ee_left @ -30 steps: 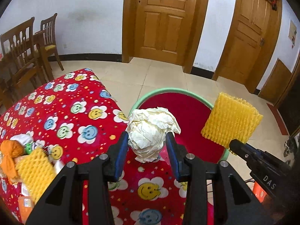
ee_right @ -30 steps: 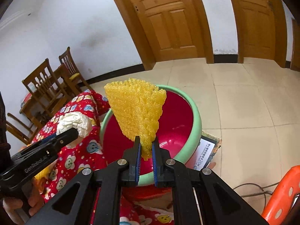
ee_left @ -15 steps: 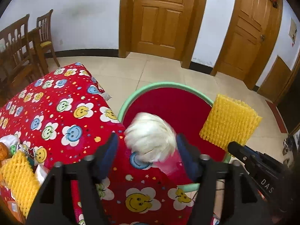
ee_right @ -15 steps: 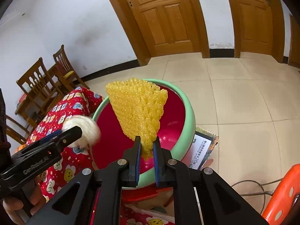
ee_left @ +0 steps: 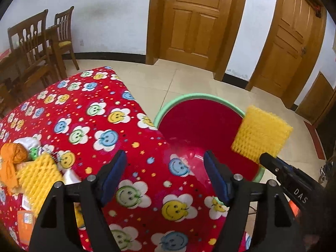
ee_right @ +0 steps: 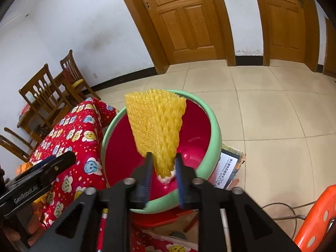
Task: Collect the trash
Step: 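Open the left tool to drop the tissue while the right tool drops the foam net, then move both tools back over the table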
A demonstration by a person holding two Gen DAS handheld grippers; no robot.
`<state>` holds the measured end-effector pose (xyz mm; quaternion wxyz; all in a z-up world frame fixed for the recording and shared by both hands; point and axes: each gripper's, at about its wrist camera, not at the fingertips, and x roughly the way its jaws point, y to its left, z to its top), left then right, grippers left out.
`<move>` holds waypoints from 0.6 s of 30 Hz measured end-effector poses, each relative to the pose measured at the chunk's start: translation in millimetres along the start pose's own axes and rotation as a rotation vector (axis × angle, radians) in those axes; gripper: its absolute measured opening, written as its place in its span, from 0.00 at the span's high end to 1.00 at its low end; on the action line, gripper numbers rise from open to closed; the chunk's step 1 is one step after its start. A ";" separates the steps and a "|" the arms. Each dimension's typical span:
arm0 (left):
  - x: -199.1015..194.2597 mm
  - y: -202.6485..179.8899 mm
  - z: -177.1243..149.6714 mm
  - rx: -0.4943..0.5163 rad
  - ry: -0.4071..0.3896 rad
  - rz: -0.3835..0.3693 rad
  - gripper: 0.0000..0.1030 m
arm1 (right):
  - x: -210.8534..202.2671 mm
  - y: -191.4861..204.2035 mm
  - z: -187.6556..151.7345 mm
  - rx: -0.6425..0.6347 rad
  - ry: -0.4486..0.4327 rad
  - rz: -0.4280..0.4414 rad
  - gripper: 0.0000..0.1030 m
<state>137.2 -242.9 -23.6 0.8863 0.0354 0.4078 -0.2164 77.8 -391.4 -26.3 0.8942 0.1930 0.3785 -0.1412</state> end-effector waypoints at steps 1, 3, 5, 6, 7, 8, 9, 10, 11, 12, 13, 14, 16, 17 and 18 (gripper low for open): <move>-2.9 1.4 -0.6 0.000 -0.004 0.006 0.26 | -0.8 0.1 -0.2 0.001 -0.001 0.000 0.65; -8.4 3.1 -1.3 0.000 -0.012 0.011 0.26 | -3.0 0.2 -0.6 0.007 -0.006 0.001 0.54; -14.5 5.0 -1.7 -0.003 -0.019 0.010 0.26 | -5.7 -0.5 -0.6 0.017 -0.011 0.007 0.51; -17.1 5.7 -1.6 -0.005 -0.022 0.009 0.26 | -7.2 -0.5 -0.7 0.021 -0.012 0.008 0.48; -20.7 6.0 -1.6 -0.008 -0.025 0.008 0.26 | -8.8 0.1 -0.5 0.022 -0.013 0.010 0.47; -24.4 6.2 -1.5 -0.011 -0.029 0.008 0.25 | -11.6 0.9 -0.5 0.021 -0.016 0.013 0.46; -27.8 6.9 -1.6 -0.012 -0.034 0.006 0.25 | -14.5 2.4 -0.4 0.018 -0.020 0.014 0.45; -32.2 7.7 -1.8 -0.014 -0.041 0.004 0.25 | -16.8 3.7 0.0 0.015 -0.026 0.015 0.43; -35.3 7.8 -2.1 -0.013 -0.045 0.003 0.25 | -20.2 5.3 -0.1 0.012 -0.033 0.018 0.40; -39.3 8.1 -2.6 -0.013 -0.049 0.005 0.25 | -23.6 6.9 -0.7 0.011 -0.039 0.022 0.38; -43.5 8.8 -3.2 -0.013 -0.053 0.005 0.25 | -26.4 8.5 -0.8 0.010 -0.043 0.025 0.37; -46.7 9.9 -3.8 -0.015 -0.056 0.006 0.25 | -29.2 10.2 -1.0 0.011 -0.047 0.029 0.35; -53.9 12.5 -5.2 -0.022 -0.061 0.006 0.25 | -34.6 13.7 -2.2 0.014 -0.053 0.041 0.31; -56.8 13.9 -5.9 -0.025 -0.064 0.006 0.25 | -37.1 15.8 -2.7 0.013 -0.055 0.047 0.31; -60.9 15.7 -6.9 -0.030 -0.068 0.008 0.25 | -40.2 18.3 -3.6 0.010 -0.057 0.054 0.30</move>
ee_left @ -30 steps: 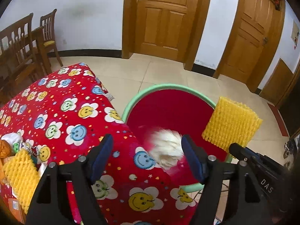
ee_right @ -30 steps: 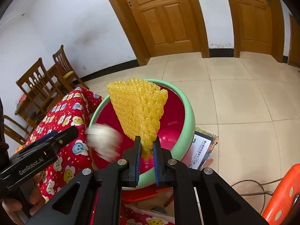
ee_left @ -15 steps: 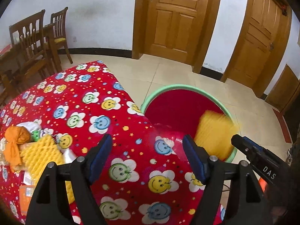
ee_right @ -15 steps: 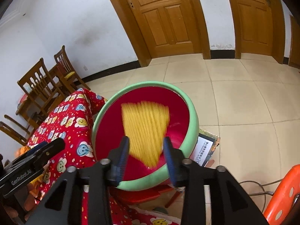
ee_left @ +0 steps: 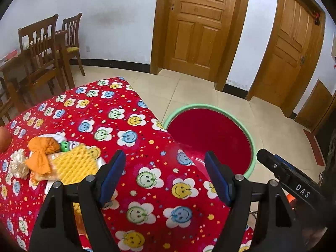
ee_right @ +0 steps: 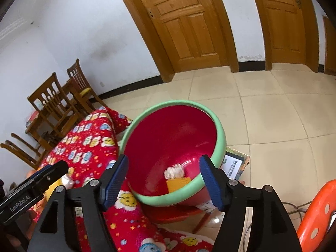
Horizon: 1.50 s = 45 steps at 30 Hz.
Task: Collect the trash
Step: 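Move both tools back over the table, then close the left tool on another crumpled white tissue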
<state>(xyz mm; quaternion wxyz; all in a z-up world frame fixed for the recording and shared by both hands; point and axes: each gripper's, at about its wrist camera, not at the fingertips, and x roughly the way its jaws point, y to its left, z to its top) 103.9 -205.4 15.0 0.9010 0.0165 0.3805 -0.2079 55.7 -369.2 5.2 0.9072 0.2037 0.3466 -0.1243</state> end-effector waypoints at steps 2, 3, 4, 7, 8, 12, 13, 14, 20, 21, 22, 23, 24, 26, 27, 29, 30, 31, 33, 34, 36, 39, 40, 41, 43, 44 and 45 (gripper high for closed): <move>-5.5 3.4 -1.5 -0.004 -0.006 0.007 0.25 | -5.0 5.0 -1.6 -0.007 -0.004 0.008 0.28; -8.4 5.2 -2.1 -0.006 -0.008 0.011 0.25 | -7.4 7.4 -2.4 -0.011 -0.006 0.011 0.27; -12.1 7.7 -3.0 -0.011 -0.011 0.016 0.25 | -9.2 9.4 -2.7 -0.015 -0.008 0.014 0.27; -20.5 14.7 -5.6 -0.027 -0.018 0.024 0.25 | -15.5 15.8 -4.3 -0.024 -0.012 0.026 0.26; -23.0 16.5 -6.1 -0.030 -0.020 0.027 0.25 | -17.6 18.1 -5.4 -0.028 -0.013 0.031 0.25; -34.4 24.9 -10.2 -0.041 -0.031 0.043 0.25 | -24.5 26.4 -8.9 -0.038 -0.013 0.050 0.24; -37.9 27.5 -11.1 -0.045 -0.033 0.049 0.25 | -25.8 28.4 -9.7 -0.041 -0.012 0.052 0.24; -40.7 29.7 -11.8 -0.049 -0.035 0.053 0.25 | -27.6 30.1 -10.8 -0.045 -0.013 0.055 0.24; -58.2 45.3 -17.1 -0.073 -0.051 0.079 0.25 | -35.9 44.7 -17.1 -0.066 -0.009 0.080 0.23; -60.5 47.5 -17.8 -0.076 -0.054 0.083 0.25 | -36.8 46.9 -18.6 -0.070 -0.009 0.082 0.23; -63.3 50.6 -19.0 -0.081 -0.058 0.087 0.25 | -37.9 49.7 -20.2 -0.074 -0.008 0.085 0.23; -66.3 53.9 -20.0 -0.088 -0.062 0.090 0.25 | -38.4 52.9 -21.5 -0.079 -0.006 0.089 0.23; -68.8 56.6 -21.0 -0.094 -0.066 0.093 0.25 | -39.3 54.8 -23.3 -0.082 -0.005 0.091 0.23; -74.6 63.8 -23.4 -0.106 -0.074 0.098 0.25 | -38.9 60.8 -25.6 -0.090 0.001 0.098 0.23; -76.9 66.9 -24.4 -0.111 -0.077 0.104 0.25 | -38.4 63.2 -26.7 -0.092 0.004 0.102 0.23; -81.9 74.4 -26.7 -0.122 -0.082 0.117 0.25 | -39.1 67.1 -28.7 -0.098 0.009 0.109 0.23; -84.1 77.8 -27.5 -0.127 -0.083 0.122 0.25 | -39.1 70.5 -29.9 -0.102 0.010 0.113 0.23; -86.4 81.8 -28.3 -0.131 -0.085 0.129 0.25 | -39.2 72.6 -31.0 -0.106 0.011 0.116 0.23; -90.6 89.7 -29.8 -0.139 -0.090 0.145 0.25 | -38.6 78.1 -32.5 -0.116 0.013 0.121 0.23; -92.9 93.9 -30.9 -0.143 -0.093 0.151 0.25 | -37.9 80.3 -33.5 -0.118 0.014 0.123 0.23; -96.8 102.4 -32.1 -0.151 -0.099 0.163 0.25 | -35.5 86.4 -35.8 -0.126 0.020 0.127 0.23; -101.2 115.6 -34.5 -0.167 -0.104 0.184 0.25 | -31.5 92.5 -39.0 -0.133 0.033 0.133 0.23; -102.1 120.3 -35.4 -0.174 -0.103 0.193 0.25 | -29.6 95.0 -40.4 -0.137 0.038 0.136 0.23; -103.2 125.1 -36.3 -0.181 -0.103 0.201 0.25 | -28.0 96.9 -41.1 -0.140 0.041 0.137 0.23; -103.8 134.9 -38.3 -0.192 -0.101 0.216 0.25 | -23.9 101.3 -42.8 -0.148 0.050 0.138 0.23; -103.6 140.0 -39.2 -0.198 -0.100 0.225 0.25 | -21.4 103.4 -43.7 -0.151 0.056 0.138 0.23; -103.3 145.8 -40.2 -0.205 -0.098 0.234 0.25 | -19.9 104.5 -44.3 -0.153 0.060 0.138 0.23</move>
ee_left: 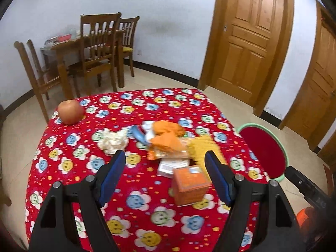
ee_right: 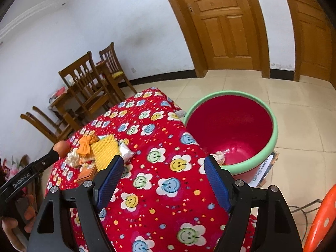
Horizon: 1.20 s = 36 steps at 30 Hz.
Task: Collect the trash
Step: 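Close the left tool on another crumpled white tissue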
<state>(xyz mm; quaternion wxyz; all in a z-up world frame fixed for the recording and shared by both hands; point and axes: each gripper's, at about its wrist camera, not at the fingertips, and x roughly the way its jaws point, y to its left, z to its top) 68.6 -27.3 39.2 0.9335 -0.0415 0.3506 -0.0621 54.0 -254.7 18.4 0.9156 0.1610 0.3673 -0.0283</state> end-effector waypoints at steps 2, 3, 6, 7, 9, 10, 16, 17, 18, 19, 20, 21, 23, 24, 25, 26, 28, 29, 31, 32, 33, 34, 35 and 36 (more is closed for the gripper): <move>3.4 8.5 0.9 -0.010 0.003 0.015 0.25 | 4.8 3.3 -0.7 -0.004 0.013 -0.001 0.23; 5.2 12.3 1.0 -0.014 0.005 0.022 0.25 | 7.0 4.7 -0.7 -0.005 0.018 0.000 0.23; 13.9 25.0 1.2 -0.030 0.016 0.043 0.25 | 12.3 8.6 -1.0 -0.011 0.028 0.001 0.23; 18.7 29.8 0.9 -0.033 0.024 0.054 0.25 | 13.6 9.6 -1.2 -0.013 0.030 0.001 0.23; 26.0 36.1 0.6 -0.033 0.035 0.069 0.25 | 17.2 12.3 -1.2 -0.018 0.036 0.000 0.23; 31.2 40.1 0.5 -0.033 0.043 0.080 0.25 | 19.1 13.8 -1.1 -0.021 0.040 0.000 0.23; 57.3 57.2 3.8 -0.033 0.071 0.119 0.25 | 29.3 19.8 -0.8 -0.032 0.061 -0.005 0.23; 61.7 60.0 4.8 -0.034 0.076 0.123 0.25 | 29.9 20.3 -0.8 -0.034 0.063 -0.004 0.23; 66.8 63.6 6.1 -0.038 0.082 0.122 0.25 | 31.6 21.8 -0.7 -0.038 0.066 -0.006 0.23; 69.9 66.3 7.0 -0.041 0.085 0.117 0.25 | 32.4 22.9 -0.4 -0.040 0.069 -0.006 0.23; 75.0 70.0 8.1 -0.045 0.092 0.113 0.25 | 33.8 24.4 0.0 -0.042 0.072 -0.007 0.23; 79.2 72.9 8.7 -0.050 0.099 0.117 0.25 | 35.1 26.5 0.3 -0.047 0.075 -0.007 0.23; 87.4 78.2 9.6 -0.056 0.109 0.124 0.25 | 36.9 30.2 0.9 -0.057 0.075 -0.007 0.23; 90.7 80.5 9.5 -0.058 0.112 0.128 0.25 | 38.2 32.6 1.1 -0.061 0.076 -0.006 0.23; 94.7 83.2 9.7 -0.062 0.116 0.133 0.25 | 39.5 34.8 1.6 -0.063 0.077 -0.005 0.23; 97.4 85.1 9.7 -0.066 0.119 0.134 0.25 | 41.3 37.2 1.9 -0.065 0.078 -0.003 0.23; 103.1 89.8 9.9 -0.079 0.128 0.140 0.25 | 44.9 41.6 1.8 -0.070 0.086 0.003 0.23; 105.8 91.9 9.4 -0.083 0.132 0.141 0.25 | 47.1 44.0 1.6 -0.073 0.090 0.005 0.23; 111.8 95.2 8.9 -0.091 0.143 0.141 0.25 | 52.2 50.2 0.6 -0.085 0.102 0.011 0.23; 113.8 96.2 8.8 -0.094 0.146 0.138 0.27 | 54.6 52.9 0.1 -0.091 0.107 0.014 0.23; 115.3 96.6 8.9 -0.096 0.146 0.134 0.29 | 56.7 55.1 -0.2 -0.094 0.110 0.016 0.23; 117.0 97.4 8.8 -0.096 0.149 0.128 0.30 | 59.1 57.3 -0.6 -0.095 0.113 0.018 0.23; 118.1 97.1 8.7 -0.096 0.151 0.123 0.32 | 61.3 58.9 -1.0 -0.093 0.117 0.020 0.23; 119.2 97.7 8.3 -0.097 0.153 0.119 0.35 | 64.4 60.1 -1.3 -0.088 0.123 0.027 0.23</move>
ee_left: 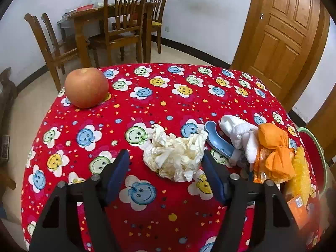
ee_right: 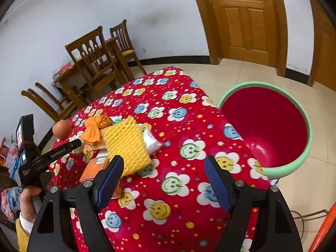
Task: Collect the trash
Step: 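Close the left tool on another crumpled white tissue, then grasp another yellow foam net with the right tool while the left tool holds the tissue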
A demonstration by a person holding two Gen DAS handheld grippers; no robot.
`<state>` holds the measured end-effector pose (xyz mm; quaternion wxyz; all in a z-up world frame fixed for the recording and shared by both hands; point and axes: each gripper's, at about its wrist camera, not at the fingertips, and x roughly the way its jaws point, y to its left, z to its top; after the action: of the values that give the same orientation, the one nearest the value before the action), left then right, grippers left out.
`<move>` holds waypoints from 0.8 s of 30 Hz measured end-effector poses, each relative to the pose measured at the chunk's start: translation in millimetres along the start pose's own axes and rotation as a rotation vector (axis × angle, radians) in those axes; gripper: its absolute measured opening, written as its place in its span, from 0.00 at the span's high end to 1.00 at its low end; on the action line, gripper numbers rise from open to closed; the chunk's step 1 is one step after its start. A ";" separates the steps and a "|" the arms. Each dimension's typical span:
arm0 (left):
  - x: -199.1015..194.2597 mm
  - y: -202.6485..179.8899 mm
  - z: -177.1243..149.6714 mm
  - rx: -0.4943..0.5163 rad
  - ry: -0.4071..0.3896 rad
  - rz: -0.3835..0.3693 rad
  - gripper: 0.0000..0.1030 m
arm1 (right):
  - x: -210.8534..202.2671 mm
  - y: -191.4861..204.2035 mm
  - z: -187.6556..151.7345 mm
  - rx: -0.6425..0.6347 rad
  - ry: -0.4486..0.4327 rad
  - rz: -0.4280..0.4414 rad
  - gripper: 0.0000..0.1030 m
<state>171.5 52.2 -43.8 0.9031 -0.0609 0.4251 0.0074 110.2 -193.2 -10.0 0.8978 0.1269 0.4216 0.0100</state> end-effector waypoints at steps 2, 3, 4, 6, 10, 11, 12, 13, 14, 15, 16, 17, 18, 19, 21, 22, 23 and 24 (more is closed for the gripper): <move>1.5 0.6 -0.8 -0.001 0.004 -0.016 0.40 | 4.6 0.9 0.1 0.012 0.013 0.015 0.23; 1.8 0.6 -1.4 -0.001 0.007 -0.024 0.44 | 7.2 1.5 0.2 0.018 0.020 0.022 0.23; 2.1 0.9 -2.3 0.002 0.009 -0.033 0.46 | 9.2 3.1 0.1 0.020 0.025 0.030 0.23; 2.3 0.7 -2.9 0.008 0.012 -0.047 0.52 | 12.6 5.5 -0.1 0.022 0.033 0.038 0.23; -0.2 0.8 -2.9 0.007 0.004 -0.059 0.58 | 20.4 8.9 -0.5 0.041 0.051 0.056 0.22; -0.6 1.6 -2.9 0.003 0.005 -0.065 0.60 | 22.4 9.4 -0.6 0.046 0.057 0.062 0.23; -1.1 2.5 -3.5 -0.001 0.005 -0.069 0.61 | 25.0 10.1 -0.9 0.051 0.065 0.070 0.23; -1.3 3.3 -3.8 -0.003 0.005 -0.073 0.62 | 27.9 10.8 -1.3 0.054 0.075 0.076 0.25; -1.9 3.7 -4.1 -0.006 0.004 -0.077 0.64 | 30.9 11.3 -1.5 0.055 0.086 0.083 0.31; -3.1 4.5 -4.5 -0.007 0.004 -0.082 0.66 | 33.0 12.0 -1.6 0.055 0.094 0.087 0.37; -4.6 4.7 -4.9 -0.010 0.002 -0.085 0.67 | 35.7 13.0 -1.9 0.054 0.104 0.091 0.41; -6.7 5.2 -5.2 -0.013 0.000 -0.090 0.71 | 37.1 13.8 -2.3 0.052 0.110 0.096 0.49; -8.9 5.6 -5.6 -0.016 -0.002 -0.097 0.75 | 38.7 14.6 -3.0 0.050 0.113 0.107 0.55; -11.8 5.4 -6.3 -0.018 -0.004 -0.103 0.75 | 39.1 15.2 -3.6 0.047 0.113 0.113 0.58; -17.3 4.6 -7.8 -0.018 -0.013 -0.107 0.77 | 38.7 17.3 -5.5 0.037 0.106 0.122 0.71; -20.0 4.0 -8.6 -0.016 -0.018 -0.108 0.77 | 38.1 18.2 -6.3 0.034 0.103 0.125 0.75; -22.8 3.5 -9.9 -0.014 -0.022 -0.111 0.78 | 37.6 18.7 -6.9 0.032 0.099 0.126 0.82; -24.9 3.2 -11.0 -0.014 -0.024 -0.113 0.79 | 36.7 18.6 -7.3 0.031 0.095 0.129 0.88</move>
<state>147.0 55.1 -32.0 0.9066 -0.0911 0.4102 -0.0396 130.0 -168.9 -37.8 0.8721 0.1671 0.4549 0.0672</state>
